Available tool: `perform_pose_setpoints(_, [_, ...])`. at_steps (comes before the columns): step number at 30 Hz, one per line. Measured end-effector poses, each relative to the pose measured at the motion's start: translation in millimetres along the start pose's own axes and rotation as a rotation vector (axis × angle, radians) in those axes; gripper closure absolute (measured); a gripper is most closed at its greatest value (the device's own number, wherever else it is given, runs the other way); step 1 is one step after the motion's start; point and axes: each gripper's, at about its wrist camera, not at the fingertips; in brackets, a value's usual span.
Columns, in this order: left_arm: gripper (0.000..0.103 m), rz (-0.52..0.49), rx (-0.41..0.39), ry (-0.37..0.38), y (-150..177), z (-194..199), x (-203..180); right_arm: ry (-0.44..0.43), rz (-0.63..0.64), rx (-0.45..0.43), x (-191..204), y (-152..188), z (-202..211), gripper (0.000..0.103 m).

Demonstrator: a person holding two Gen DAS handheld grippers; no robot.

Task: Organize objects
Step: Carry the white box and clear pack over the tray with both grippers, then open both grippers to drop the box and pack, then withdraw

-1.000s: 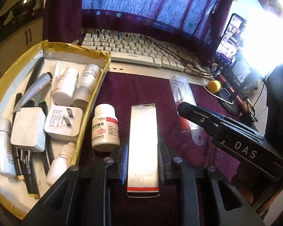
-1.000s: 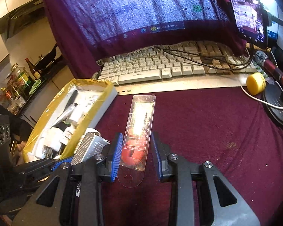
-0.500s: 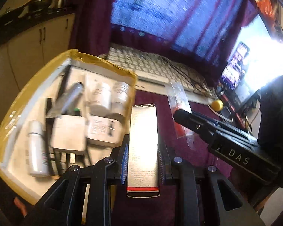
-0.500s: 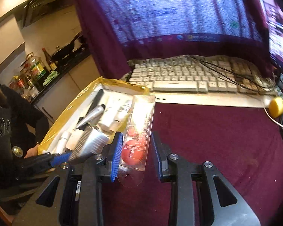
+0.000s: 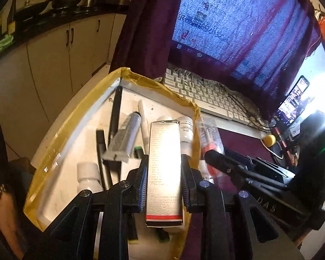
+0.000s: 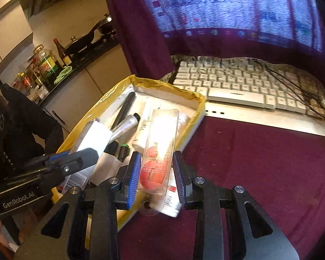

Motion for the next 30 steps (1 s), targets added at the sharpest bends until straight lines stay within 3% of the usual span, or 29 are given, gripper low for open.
perform_pose_setpoints(8, [0.08, 0.023, 0.028, -0.022, -11, -15, 13, 0.014, 0.046, 0.019, 16, -16, -23, 0.075])
perform_pose_setpoints(30, [0.08, 0.104, 0.056, -0.041, -44, -62, 24, 0.002, 0.01, 0.037, 4, -20, -45, 0.072])
Point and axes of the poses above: each gripper's, at about its wrist camera, not at the fingertips, and z roughly against the way its jaws point, x to its left, y to its underside, and after that the axes turned 9 degrees about z, right-handed
